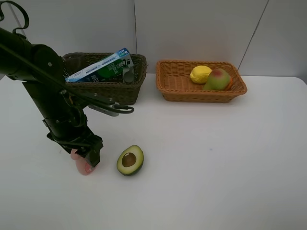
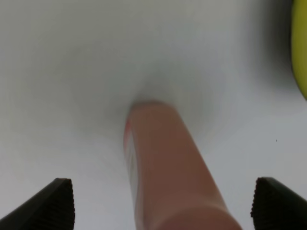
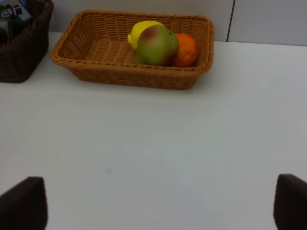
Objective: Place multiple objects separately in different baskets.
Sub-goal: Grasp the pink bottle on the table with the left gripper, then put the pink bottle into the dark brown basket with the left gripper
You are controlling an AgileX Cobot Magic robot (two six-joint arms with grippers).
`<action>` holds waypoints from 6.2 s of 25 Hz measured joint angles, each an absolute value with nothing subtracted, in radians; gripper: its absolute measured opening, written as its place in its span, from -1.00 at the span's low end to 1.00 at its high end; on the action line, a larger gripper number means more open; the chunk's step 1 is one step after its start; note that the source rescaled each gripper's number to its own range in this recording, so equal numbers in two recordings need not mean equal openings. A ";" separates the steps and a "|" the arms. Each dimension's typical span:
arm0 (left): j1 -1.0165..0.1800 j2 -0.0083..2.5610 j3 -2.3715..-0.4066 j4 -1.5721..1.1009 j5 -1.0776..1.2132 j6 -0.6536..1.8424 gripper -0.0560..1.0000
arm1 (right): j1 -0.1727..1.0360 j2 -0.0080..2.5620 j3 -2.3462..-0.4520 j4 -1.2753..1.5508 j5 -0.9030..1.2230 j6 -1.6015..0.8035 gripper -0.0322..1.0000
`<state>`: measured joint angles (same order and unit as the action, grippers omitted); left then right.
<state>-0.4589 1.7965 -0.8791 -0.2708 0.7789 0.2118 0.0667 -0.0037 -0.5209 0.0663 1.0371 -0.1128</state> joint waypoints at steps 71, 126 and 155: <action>-0.459 1.832 -1.578 0.219 0.871 0.430 -0.07 | 0.067 -0.004 -0.521 0.066 1.037 -0.113 1.00; -0.394 2.099 -1.579 0.111 0.685 0.518 -0.07 | 0.067 -0.004 -0.521 0.066 1.037 -0.113 1.00; -0.389 2.081 -1.583 0.073 0.644 0.637 0.97 | 0.067 -0.004 -0.521 0.066 1.037 -0.113 1.00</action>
<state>-0.3889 2.0809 -1.5830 0.0730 0.6435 0.6366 0.0667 -0.0037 -0.5209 0.0663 1.0371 -0.1128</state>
